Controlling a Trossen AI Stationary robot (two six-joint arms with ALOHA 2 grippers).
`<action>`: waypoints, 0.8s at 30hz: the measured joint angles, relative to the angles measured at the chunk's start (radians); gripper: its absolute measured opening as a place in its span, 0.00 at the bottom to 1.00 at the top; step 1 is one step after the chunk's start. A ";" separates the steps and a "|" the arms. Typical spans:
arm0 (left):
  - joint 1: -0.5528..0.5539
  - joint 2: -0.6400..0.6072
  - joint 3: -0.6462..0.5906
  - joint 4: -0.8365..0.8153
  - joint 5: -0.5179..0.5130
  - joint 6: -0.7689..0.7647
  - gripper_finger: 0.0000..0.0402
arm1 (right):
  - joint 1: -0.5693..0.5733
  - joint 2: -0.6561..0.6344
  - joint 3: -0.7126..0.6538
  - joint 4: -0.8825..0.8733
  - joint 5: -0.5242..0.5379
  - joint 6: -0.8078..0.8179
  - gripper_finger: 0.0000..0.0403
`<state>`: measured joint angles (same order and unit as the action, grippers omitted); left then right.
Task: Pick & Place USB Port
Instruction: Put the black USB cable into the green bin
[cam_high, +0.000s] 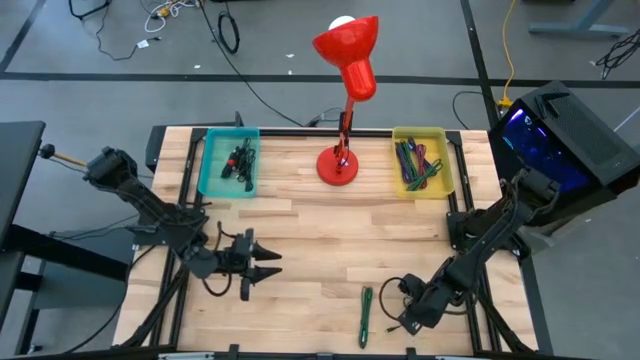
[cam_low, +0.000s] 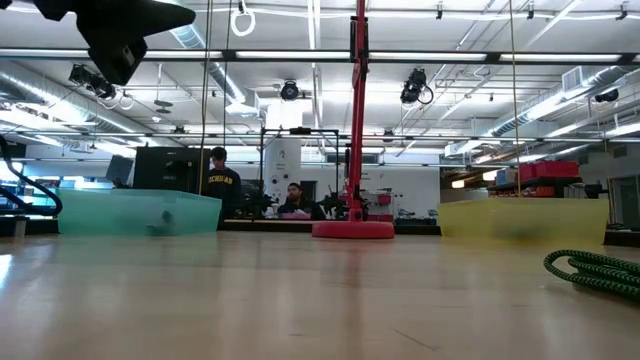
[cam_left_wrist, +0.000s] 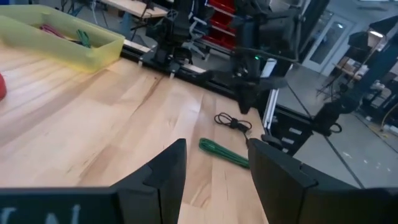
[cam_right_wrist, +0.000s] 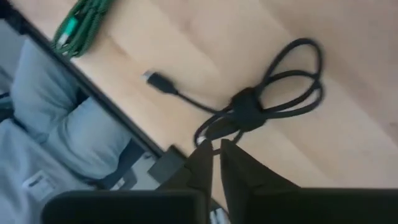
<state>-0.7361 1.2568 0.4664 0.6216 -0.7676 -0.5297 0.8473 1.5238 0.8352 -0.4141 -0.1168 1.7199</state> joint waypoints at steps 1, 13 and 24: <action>-0.001 0.000 0.000 -0.002 0.001 0.000 0.44 | -0.002 0.000 0.000 -0.011 0.002 0.000 0.10; -0.002 0.000 0.000 -0.004 0.002 0.003 0.44 | -0.008 0.003 0.000 -0.077 0.030 0.031 0.38; -0.002 0.000 0.000 -0.005 0.012 0.002 0.44 | 0.008 0.092 0.000 -0.027 0.017 0.062 0.54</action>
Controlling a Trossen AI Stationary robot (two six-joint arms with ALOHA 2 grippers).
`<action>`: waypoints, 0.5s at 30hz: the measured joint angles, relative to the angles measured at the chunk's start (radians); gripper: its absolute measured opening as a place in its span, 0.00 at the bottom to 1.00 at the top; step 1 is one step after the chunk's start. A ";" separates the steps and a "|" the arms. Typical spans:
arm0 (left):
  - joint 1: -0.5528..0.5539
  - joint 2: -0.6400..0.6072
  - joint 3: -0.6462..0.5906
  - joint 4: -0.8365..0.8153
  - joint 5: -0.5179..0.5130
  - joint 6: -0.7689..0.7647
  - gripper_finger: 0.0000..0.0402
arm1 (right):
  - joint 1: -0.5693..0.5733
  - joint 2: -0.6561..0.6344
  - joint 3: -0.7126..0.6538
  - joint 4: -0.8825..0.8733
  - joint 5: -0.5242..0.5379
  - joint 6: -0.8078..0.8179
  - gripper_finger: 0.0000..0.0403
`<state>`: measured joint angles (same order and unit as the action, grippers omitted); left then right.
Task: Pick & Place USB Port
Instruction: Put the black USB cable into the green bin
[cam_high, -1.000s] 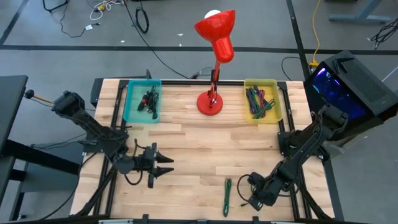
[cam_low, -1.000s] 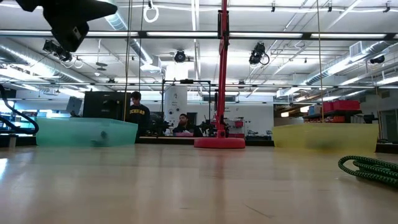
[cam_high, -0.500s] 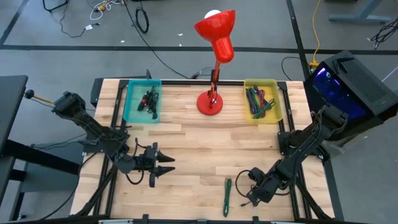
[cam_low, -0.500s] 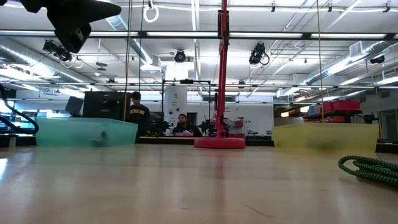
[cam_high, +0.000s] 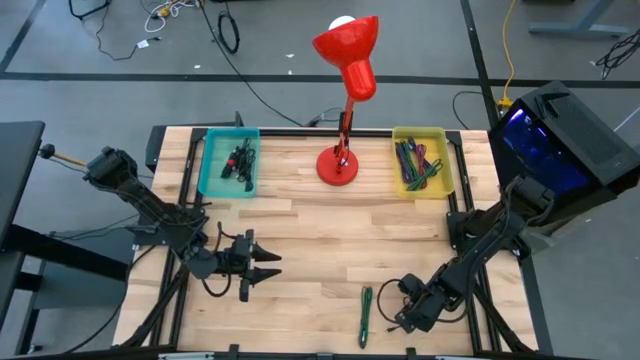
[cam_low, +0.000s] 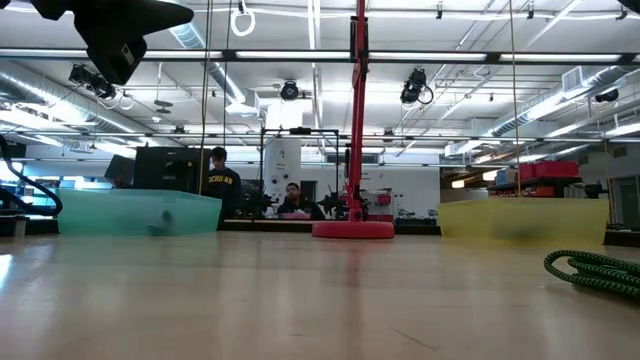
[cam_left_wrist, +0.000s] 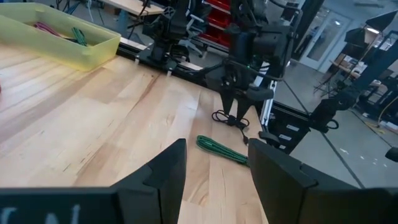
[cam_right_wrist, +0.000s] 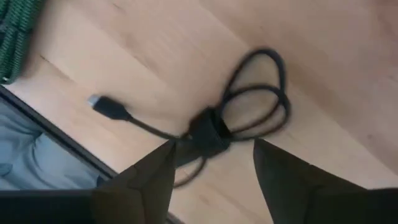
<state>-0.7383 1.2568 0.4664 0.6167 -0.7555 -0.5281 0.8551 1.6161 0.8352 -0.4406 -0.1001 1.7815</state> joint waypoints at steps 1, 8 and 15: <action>0.000 0.000 0.000 0.000 0.000 0.000 0.44 | 0.000 0.009 0.000 0.010 0.014 -0.009 0.54; 0.000 0.000 0.000 -0.001 0.000 -0.002 0.44 | -0.001 0.071 0.005 0.010 0.027 -0.007 0.50; 0.000 0.000 0.000 -0.001 0.000 -0.002 0.44 | -0.008 0.069 0.003 -0.020 0.021 -0.040 0.07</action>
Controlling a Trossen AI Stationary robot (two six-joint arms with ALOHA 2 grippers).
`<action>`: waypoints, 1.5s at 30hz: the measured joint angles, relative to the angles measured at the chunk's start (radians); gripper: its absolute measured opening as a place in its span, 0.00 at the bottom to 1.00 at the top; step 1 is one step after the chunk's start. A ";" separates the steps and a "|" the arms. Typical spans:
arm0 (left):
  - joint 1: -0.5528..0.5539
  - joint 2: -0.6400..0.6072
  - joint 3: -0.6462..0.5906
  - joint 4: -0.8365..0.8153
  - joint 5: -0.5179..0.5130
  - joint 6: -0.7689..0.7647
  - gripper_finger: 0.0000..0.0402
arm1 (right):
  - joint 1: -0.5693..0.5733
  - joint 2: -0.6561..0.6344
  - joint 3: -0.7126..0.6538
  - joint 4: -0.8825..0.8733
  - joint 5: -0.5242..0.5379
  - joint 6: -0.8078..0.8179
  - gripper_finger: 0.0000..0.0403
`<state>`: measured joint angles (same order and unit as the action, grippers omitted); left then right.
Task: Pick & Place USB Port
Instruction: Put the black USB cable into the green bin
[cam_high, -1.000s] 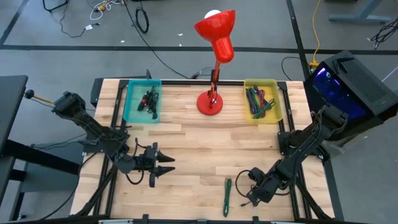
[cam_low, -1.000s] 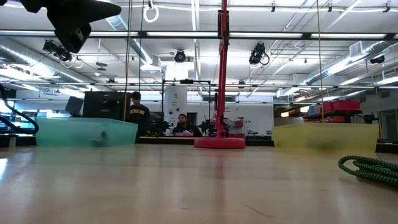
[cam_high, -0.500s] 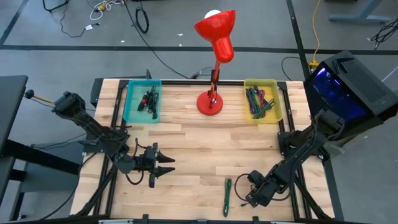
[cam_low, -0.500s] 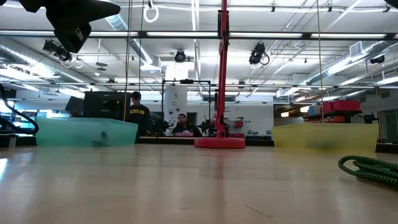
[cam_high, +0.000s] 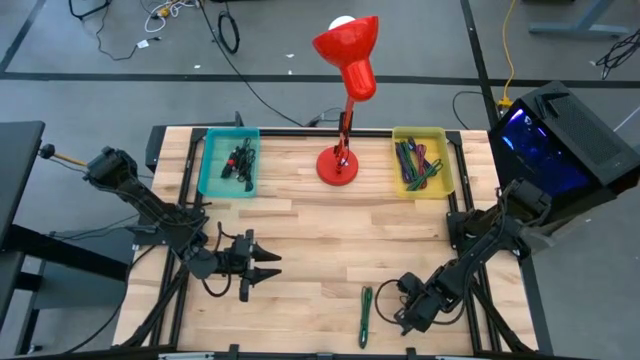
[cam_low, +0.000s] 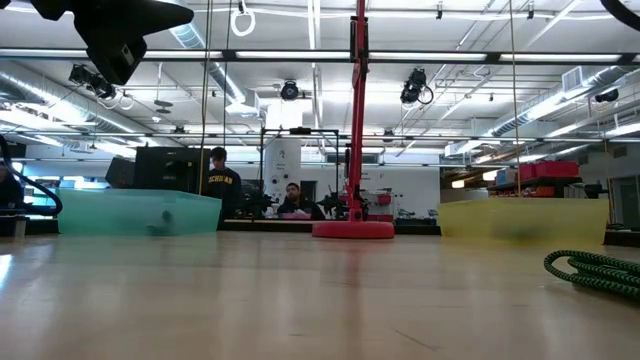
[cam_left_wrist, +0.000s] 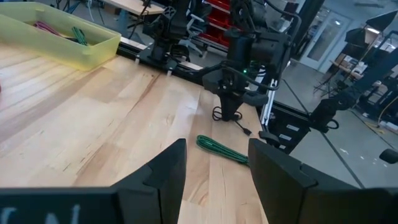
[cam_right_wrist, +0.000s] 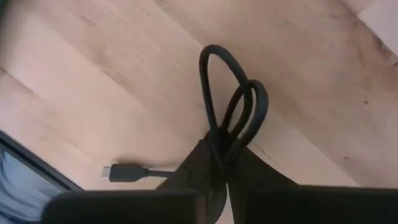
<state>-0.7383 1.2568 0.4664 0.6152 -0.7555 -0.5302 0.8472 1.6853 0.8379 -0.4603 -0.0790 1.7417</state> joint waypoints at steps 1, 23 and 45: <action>0.000 0.000 0.000 0.000 0.000 0.000 0.44 | -0.003 -0.006 -0.001 -0.001 0.003 -0.008 0.05; 0.072 0.095 0.000 0.436 0.130 0.255 0.44 | -0.237 -0.245 -0.002 0.851 0.483 -0.992 0.03; 0.227 0.388 0.294 0.499 0.412 0.318 0.44 | -0.253 -0.126 0.081 0.936 0.437 -1.161 0.03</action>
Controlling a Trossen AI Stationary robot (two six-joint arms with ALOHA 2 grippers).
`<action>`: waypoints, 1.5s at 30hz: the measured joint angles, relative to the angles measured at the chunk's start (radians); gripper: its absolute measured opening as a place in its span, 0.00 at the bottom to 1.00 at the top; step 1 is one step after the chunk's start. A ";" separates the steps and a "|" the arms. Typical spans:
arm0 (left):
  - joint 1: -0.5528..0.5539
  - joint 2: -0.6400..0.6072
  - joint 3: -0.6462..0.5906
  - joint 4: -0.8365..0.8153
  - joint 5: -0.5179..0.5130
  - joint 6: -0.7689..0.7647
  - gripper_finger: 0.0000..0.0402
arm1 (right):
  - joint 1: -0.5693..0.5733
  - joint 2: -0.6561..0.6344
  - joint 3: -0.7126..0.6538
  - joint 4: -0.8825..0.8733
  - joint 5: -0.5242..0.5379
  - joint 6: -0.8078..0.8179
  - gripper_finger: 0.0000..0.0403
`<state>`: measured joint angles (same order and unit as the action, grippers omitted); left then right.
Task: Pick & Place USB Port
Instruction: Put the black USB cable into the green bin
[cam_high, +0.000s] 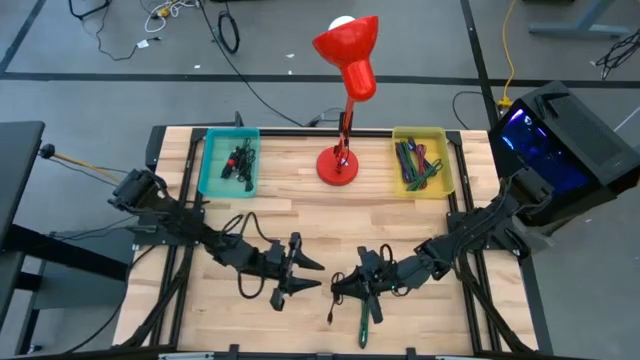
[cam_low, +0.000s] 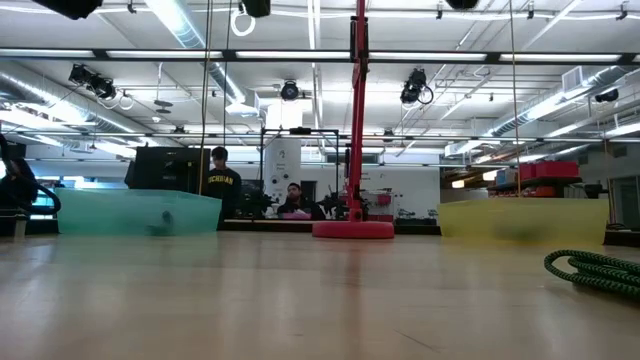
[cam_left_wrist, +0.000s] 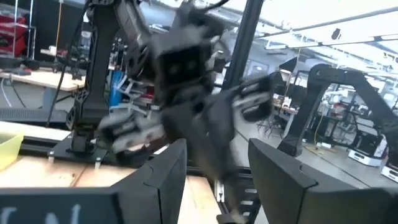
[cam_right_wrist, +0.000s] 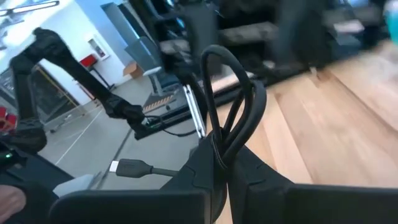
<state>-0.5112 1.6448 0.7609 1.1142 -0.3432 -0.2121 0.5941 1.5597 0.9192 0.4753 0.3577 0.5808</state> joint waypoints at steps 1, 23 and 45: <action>0.000 0.001 0.000 -0.003 0.000 -0.009 0.44 | 0.000 0.000 0.013 -0.006 0.000 -0.018 0.03; 0.004 0.006 0.000 0.012 -0.002 -0.019 0.44 | -0.029 0.006 0.068 -0.066 0.016 -0.047 0.03; 0.005 0.047 0.005 0.047 -0.039 -0.017 0.44 | -0.063 0.066 0.068 -0.022 -0.030 -0.045 0.03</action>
<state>-0.5060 1.6921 0.7656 1.1616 -0.3826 -0.2287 0.5308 1.6256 0.9874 0.4533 0.3281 0.5353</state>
